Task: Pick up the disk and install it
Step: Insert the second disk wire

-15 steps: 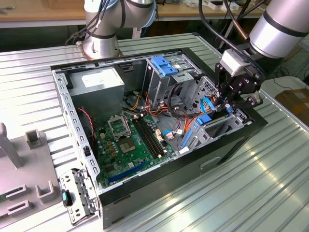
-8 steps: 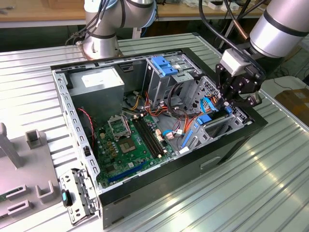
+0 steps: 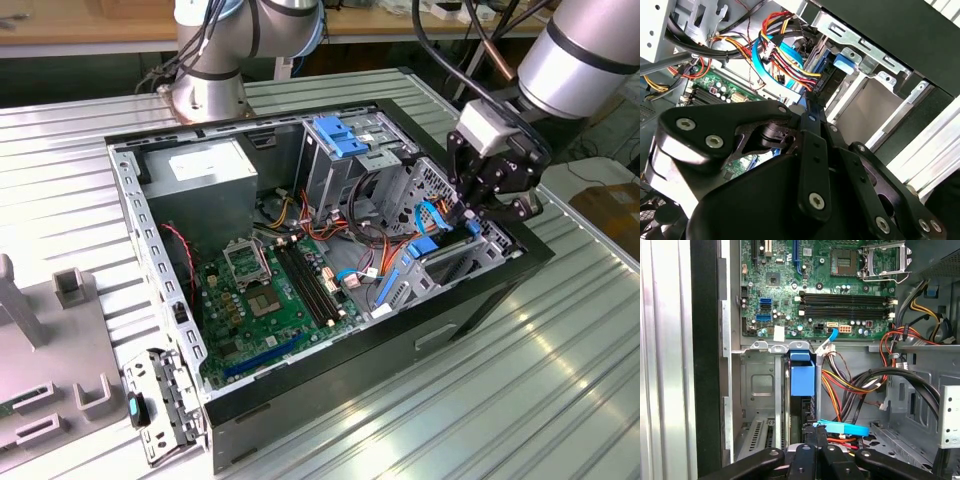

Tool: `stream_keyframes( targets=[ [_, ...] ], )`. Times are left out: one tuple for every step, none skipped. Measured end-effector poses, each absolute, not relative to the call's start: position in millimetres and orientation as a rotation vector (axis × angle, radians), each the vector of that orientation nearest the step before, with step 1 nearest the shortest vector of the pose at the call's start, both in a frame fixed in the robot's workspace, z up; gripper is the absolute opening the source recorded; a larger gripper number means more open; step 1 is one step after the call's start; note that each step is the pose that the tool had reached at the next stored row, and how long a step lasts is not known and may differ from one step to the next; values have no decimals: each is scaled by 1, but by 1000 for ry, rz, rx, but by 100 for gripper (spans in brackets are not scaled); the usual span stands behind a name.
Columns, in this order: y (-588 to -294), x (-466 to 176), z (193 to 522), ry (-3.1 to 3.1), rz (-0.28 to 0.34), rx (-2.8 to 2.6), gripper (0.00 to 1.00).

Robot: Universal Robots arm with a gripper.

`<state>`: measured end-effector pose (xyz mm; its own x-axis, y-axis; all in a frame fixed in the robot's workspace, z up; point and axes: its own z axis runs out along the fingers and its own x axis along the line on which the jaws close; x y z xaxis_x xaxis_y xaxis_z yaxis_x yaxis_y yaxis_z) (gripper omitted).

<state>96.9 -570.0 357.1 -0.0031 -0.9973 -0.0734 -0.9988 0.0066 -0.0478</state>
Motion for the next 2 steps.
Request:
stream_keyframes(
  targets=[
    [-570, 97, 357, 2166, 27, -2155, 11],
    [-570, 97, 357, 2166, 28, -2155, 11]
  ],
)
